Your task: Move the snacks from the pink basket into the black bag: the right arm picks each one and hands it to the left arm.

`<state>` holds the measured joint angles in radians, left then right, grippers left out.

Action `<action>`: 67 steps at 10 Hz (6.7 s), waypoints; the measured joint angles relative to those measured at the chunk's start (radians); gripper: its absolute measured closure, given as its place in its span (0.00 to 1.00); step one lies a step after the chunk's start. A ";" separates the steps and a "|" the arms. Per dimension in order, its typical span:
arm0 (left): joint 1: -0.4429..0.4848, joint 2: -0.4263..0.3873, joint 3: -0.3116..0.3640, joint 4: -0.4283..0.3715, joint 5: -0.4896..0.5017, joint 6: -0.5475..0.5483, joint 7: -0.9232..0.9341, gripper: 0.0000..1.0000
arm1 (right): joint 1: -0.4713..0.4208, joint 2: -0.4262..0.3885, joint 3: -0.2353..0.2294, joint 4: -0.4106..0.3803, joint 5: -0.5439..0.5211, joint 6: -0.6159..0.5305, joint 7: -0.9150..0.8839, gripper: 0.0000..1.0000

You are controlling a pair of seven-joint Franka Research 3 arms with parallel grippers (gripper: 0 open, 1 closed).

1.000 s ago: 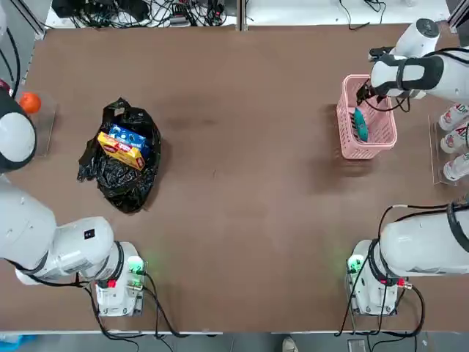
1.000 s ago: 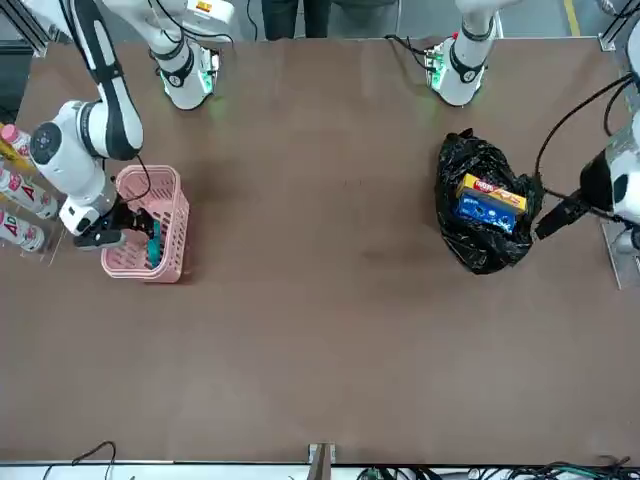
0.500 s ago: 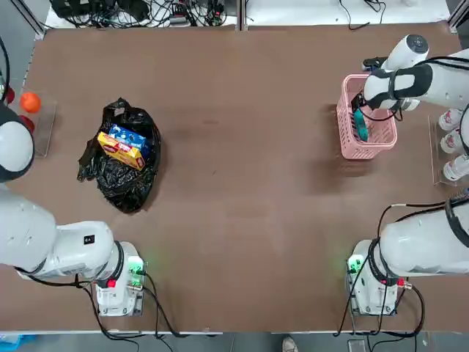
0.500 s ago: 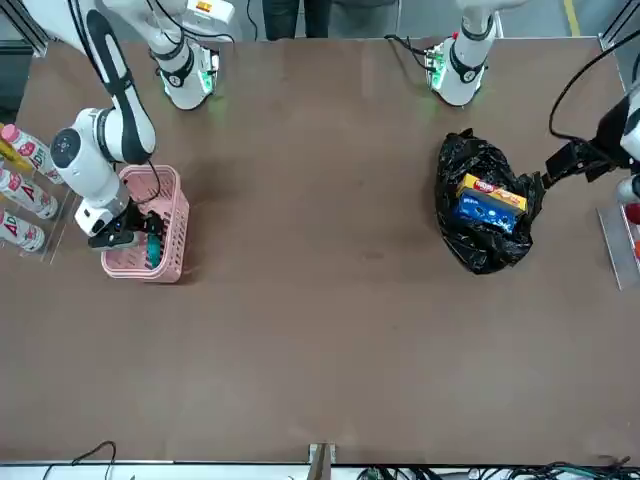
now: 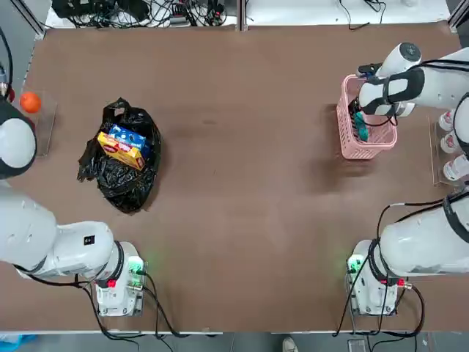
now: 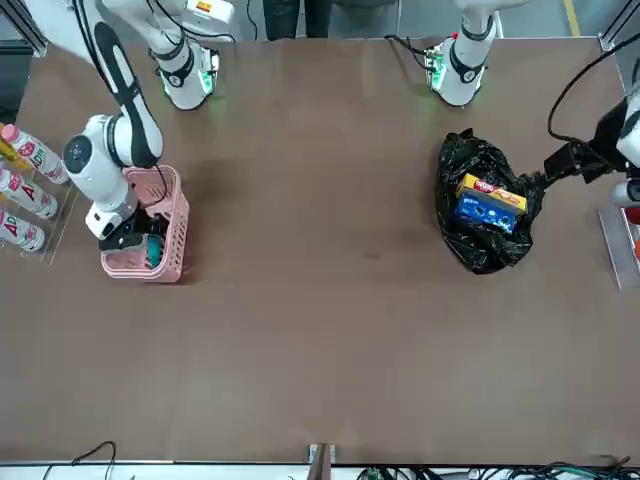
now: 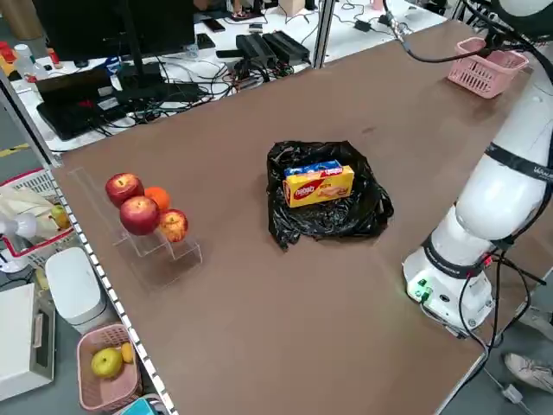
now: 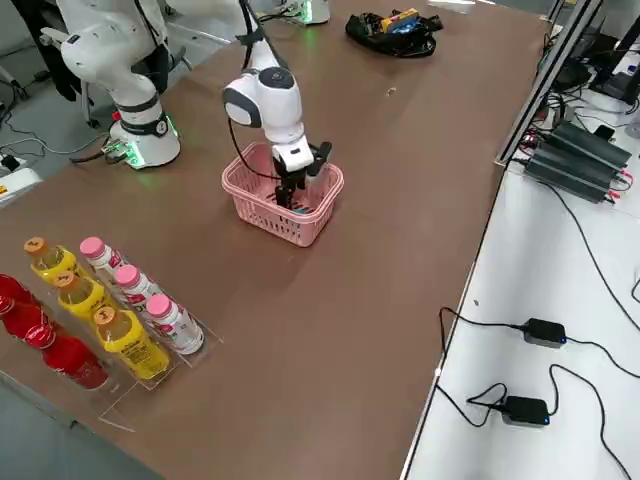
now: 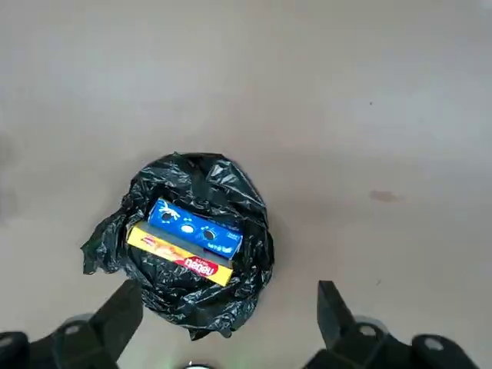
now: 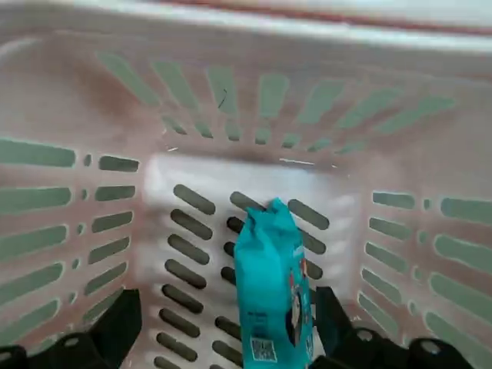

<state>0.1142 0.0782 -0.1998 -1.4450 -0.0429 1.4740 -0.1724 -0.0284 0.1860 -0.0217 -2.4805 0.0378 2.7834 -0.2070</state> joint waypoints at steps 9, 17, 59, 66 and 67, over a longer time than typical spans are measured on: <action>0.009 0.063 -0.009 0.038 0.035 0.013 0.027 0.00 | -0.020 0.080 -0.005 -0.017 0.000 0.118 -0.061 0.01; 0.007 0.038 -0.010 -0.011 0.118 0.152 0.040 0.00 | -0.035 0.086 -0.003 -0.017 0.000 0.127 -0.093 0.19; 0.085 -0.059 -0.009 -0.134 0.075 0.164 0.143 0.00 | 0.046 -0.148 0.009 0.364 0.000 -0.733 -0.238 0.67; 0.082 0.010 -0.012 -0.031 0.061 0.151 0.131 0.00 | 0.295 -0.163 0.015 0.526 0.104 -0.857 0.129 0.68; 0.091 0.024 -0.011 -0.032 0.027 0.135 0.116 0.00 | 0.347 -0.163 0.016 0.547 0.136 -0.857 0.259 0.68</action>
<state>0.2051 0.1019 -0.2110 -1.4771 -0.0161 1.6095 -0.0562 0.3185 0.0232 -0.0058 -1.9336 0.1734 1.9266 0.0520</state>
